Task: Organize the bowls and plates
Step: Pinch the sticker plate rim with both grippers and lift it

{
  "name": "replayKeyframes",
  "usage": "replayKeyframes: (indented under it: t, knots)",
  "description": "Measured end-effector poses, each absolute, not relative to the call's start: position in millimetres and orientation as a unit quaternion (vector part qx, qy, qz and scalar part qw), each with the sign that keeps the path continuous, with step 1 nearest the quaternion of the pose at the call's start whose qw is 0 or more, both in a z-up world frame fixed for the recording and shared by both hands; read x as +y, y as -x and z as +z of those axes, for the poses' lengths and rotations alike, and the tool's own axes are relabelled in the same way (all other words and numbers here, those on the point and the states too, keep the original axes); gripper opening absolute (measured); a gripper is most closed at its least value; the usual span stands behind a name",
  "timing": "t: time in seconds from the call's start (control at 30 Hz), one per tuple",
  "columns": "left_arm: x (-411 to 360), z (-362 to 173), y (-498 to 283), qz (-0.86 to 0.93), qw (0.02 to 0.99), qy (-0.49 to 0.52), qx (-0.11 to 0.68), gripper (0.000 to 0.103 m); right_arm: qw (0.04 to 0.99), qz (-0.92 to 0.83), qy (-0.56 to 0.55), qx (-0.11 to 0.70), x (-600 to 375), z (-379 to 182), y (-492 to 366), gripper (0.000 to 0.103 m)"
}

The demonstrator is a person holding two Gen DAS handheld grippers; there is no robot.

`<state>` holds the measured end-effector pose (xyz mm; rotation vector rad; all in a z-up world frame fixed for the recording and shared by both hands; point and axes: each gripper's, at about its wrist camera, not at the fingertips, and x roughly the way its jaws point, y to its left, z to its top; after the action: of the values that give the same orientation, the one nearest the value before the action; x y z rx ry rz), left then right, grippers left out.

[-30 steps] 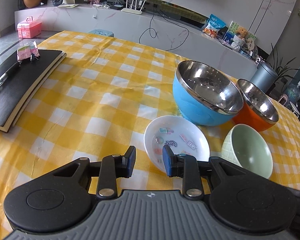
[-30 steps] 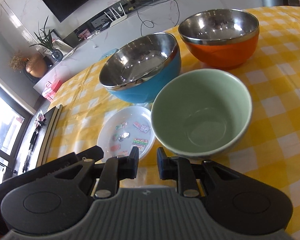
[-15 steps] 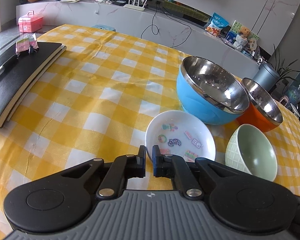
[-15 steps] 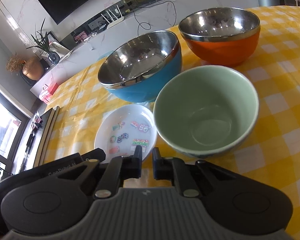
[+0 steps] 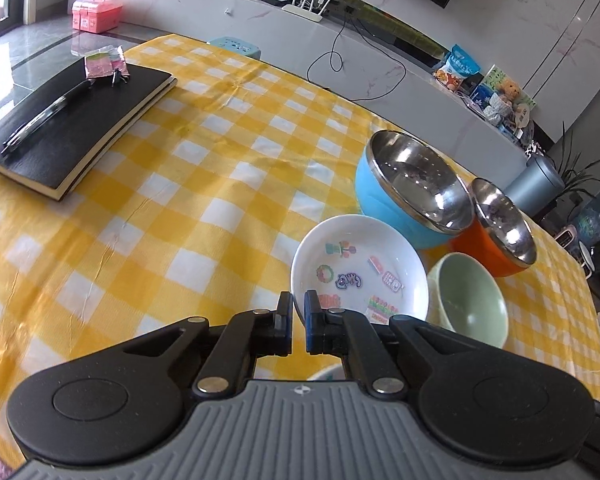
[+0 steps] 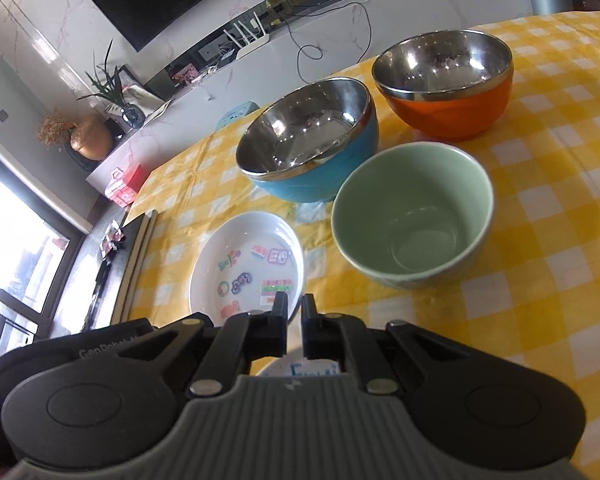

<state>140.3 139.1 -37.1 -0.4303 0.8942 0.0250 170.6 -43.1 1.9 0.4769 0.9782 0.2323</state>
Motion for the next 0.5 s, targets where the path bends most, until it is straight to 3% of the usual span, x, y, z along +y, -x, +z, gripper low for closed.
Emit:
replayKeyframes:
  t: [0.5]
  knots:
    - [111,-24,-80,0.007,0.871,0.215,0.442,0.005,0.82,0.141,-0.247,0.497,-88,20,-110,0.004]
